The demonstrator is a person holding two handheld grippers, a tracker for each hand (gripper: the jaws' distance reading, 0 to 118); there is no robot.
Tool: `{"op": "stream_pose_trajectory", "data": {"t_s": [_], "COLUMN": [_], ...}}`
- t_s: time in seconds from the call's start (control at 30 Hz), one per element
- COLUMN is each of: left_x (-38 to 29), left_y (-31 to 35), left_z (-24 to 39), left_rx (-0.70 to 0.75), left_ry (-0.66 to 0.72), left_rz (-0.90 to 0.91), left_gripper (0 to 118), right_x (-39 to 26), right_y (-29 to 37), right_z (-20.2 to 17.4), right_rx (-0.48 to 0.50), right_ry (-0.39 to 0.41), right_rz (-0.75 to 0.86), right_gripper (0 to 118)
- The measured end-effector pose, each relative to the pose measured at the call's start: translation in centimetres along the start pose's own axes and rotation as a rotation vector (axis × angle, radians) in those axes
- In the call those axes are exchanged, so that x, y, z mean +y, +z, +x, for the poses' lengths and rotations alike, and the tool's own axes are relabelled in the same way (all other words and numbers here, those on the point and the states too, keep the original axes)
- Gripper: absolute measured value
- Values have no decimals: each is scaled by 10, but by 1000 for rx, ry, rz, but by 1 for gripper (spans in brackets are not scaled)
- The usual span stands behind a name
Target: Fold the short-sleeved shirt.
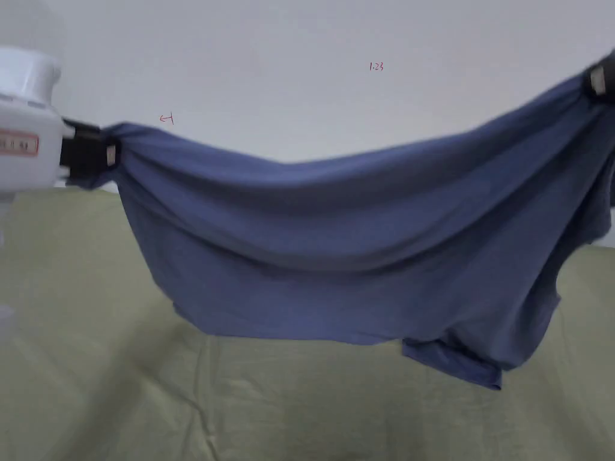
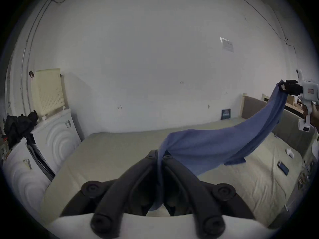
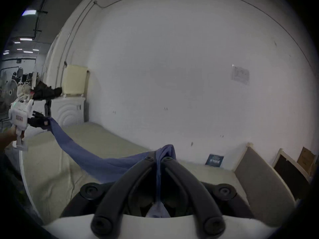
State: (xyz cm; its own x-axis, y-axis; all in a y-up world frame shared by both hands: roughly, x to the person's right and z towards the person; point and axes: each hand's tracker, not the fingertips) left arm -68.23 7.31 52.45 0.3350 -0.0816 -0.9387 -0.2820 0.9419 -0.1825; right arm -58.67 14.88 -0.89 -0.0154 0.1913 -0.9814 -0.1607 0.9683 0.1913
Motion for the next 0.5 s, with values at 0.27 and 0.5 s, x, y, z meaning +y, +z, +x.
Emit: {"op": "stream_pose_trajectory", "data": {"t_s": [0.27, 0.5], "left_x": [-118, -199], "left_y": [77, 130], "left_z": [21, 25], "left_rx": [-55, -96], "left_ry": [19, 49], "left_rz": [-109, -218], "left_gripper": [2, 2], "right_x": [-113, -175], "right_y": [89, 174], "right_z": [-19, -31], "right_rx": [65, 79], "right_ry": [-88, -153], "right_rz": [-112, -159], "right_gripper": [1, 1]}}
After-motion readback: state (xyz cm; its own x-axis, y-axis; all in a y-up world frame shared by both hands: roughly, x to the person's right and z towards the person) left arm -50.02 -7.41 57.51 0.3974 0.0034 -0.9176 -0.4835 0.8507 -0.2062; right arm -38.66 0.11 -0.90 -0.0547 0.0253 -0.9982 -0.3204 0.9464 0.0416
